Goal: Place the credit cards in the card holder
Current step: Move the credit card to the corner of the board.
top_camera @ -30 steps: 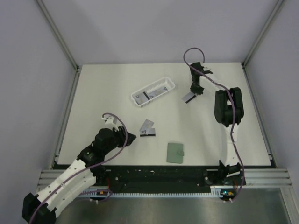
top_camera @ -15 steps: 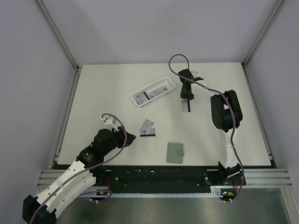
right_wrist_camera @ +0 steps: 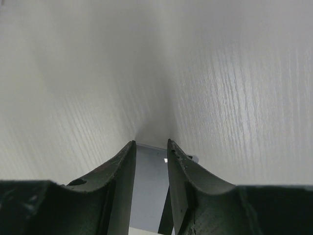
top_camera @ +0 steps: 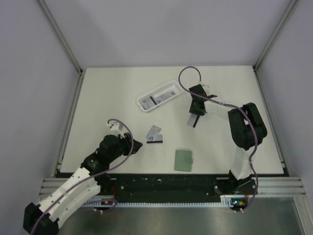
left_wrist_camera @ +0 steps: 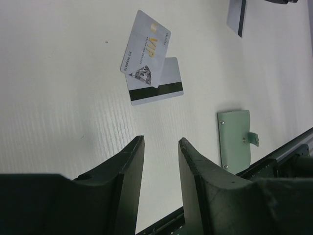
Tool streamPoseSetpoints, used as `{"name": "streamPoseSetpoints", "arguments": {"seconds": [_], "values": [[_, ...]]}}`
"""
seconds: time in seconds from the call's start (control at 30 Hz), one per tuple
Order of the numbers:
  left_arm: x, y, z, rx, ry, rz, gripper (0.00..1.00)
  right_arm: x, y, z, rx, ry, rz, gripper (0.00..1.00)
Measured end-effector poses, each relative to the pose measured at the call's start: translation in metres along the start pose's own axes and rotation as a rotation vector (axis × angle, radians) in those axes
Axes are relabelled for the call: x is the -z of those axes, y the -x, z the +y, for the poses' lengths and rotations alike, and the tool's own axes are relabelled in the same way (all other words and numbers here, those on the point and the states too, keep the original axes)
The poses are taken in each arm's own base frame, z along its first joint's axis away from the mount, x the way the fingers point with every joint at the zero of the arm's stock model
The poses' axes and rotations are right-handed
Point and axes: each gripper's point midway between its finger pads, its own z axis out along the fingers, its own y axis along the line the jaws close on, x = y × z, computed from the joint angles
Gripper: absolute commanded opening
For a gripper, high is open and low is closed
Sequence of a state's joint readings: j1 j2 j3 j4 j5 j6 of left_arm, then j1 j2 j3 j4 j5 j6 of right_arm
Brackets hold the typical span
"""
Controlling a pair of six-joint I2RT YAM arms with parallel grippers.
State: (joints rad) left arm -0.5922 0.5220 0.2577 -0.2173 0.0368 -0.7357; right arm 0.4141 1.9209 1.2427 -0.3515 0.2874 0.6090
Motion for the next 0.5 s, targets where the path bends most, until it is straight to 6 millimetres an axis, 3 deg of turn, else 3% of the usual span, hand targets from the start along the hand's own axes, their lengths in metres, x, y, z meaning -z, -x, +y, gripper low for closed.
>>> {"name": "streamPoseSetpoints", "arguments": {"seconds": [0.5], "values": [[0.003, 0.004, -0.004, 0.007, -0.018, -0.02, 0.4, 0.03, -0.047, 0.005, -0.111, 0.081, -0.032, 0.42]]}}
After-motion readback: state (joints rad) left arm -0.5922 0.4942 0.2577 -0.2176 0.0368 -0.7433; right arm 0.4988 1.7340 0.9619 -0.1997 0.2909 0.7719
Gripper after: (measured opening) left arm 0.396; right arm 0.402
